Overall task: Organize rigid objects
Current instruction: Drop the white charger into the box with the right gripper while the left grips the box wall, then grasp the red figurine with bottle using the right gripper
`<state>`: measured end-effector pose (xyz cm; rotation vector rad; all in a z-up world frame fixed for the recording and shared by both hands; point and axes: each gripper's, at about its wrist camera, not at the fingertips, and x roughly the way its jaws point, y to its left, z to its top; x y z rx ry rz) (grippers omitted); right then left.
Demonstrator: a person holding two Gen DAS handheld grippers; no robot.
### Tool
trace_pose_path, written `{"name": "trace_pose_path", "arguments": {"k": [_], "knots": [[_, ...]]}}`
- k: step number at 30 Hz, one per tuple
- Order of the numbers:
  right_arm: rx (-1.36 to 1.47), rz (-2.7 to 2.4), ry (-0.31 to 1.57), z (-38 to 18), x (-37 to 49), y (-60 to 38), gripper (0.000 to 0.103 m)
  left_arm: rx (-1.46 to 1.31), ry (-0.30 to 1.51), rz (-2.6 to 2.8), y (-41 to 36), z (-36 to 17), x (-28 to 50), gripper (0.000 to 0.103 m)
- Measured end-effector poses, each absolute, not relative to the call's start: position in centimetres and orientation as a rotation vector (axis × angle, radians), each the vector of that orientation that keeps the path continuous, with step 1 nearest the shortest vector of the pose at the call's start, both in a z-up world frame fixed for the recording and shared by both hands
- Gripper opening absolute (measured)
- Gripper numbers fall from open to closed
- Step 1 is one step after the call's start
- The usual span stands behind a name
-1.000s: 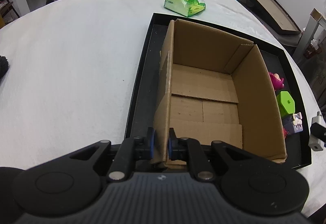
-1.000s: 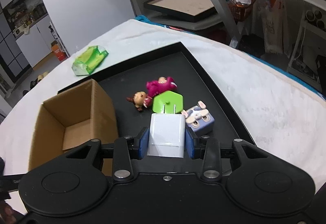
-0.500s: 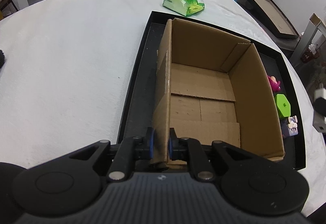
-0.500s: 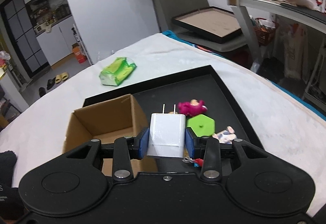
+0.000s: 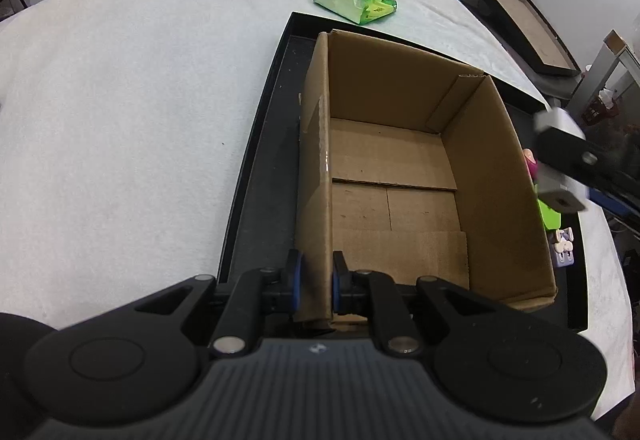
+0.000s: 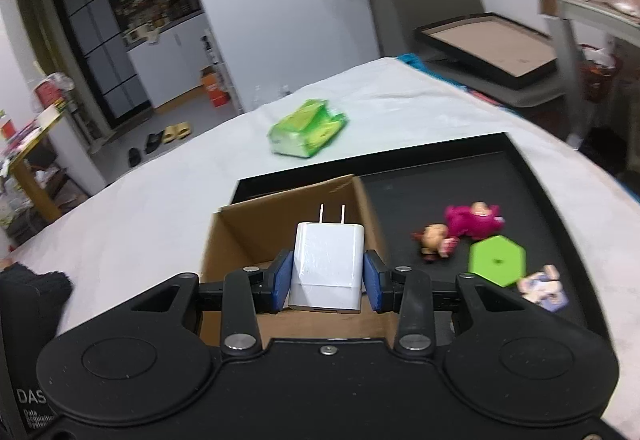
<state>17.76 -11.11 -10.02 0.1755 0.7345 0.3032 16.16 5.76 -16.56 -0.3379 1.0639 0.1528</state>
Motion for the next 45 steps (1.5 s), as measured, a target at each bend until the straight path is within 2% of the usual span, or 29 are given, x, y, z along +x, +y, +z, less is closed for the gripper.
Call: {"name": "trace_pose_path", "arguments": {"k": [13,15,17,35,38,40,45], "knots": [[0.180,0.399,0.734,-10.1,19.8,-7.4,0.038,-0.376,1.065,0.141,6.4,-16.7,16.6,0.014],[0.174,0.421,0.708,-9.6,20.0,-6.9,0.041,-0.378,1.065,0.146,6.7,-16.7,16.6,0.014],[0.129,0.413,0.695,-9.3,19.9,-6.5,0.056,-0.379,1.065,0.151,6.9,-16.7,16.6,0.014],[0.114,0.279,0.724,-11.0,16.0,-13.3,0.061,-0.255,1.124,0.186,5.6,-15.5,17.7,0.015],[0.143,0.254,0.731,-11.6,16.2,-14.2,0.061,-0.229,1.121,0.212,5.3,-15.1,17.8,0.023],[0.176,0.240,0.748,-12.1,16.5,-14.9,0.061,-0.208,1.125,0.224,5.0,-14.9,18.0,0.037],[0.184,0.210,0.784,-13.6,16.8,-16.3,0.061,-0.175,1.129,0.257,4.4,-14.7,18.3,0.049]]}}
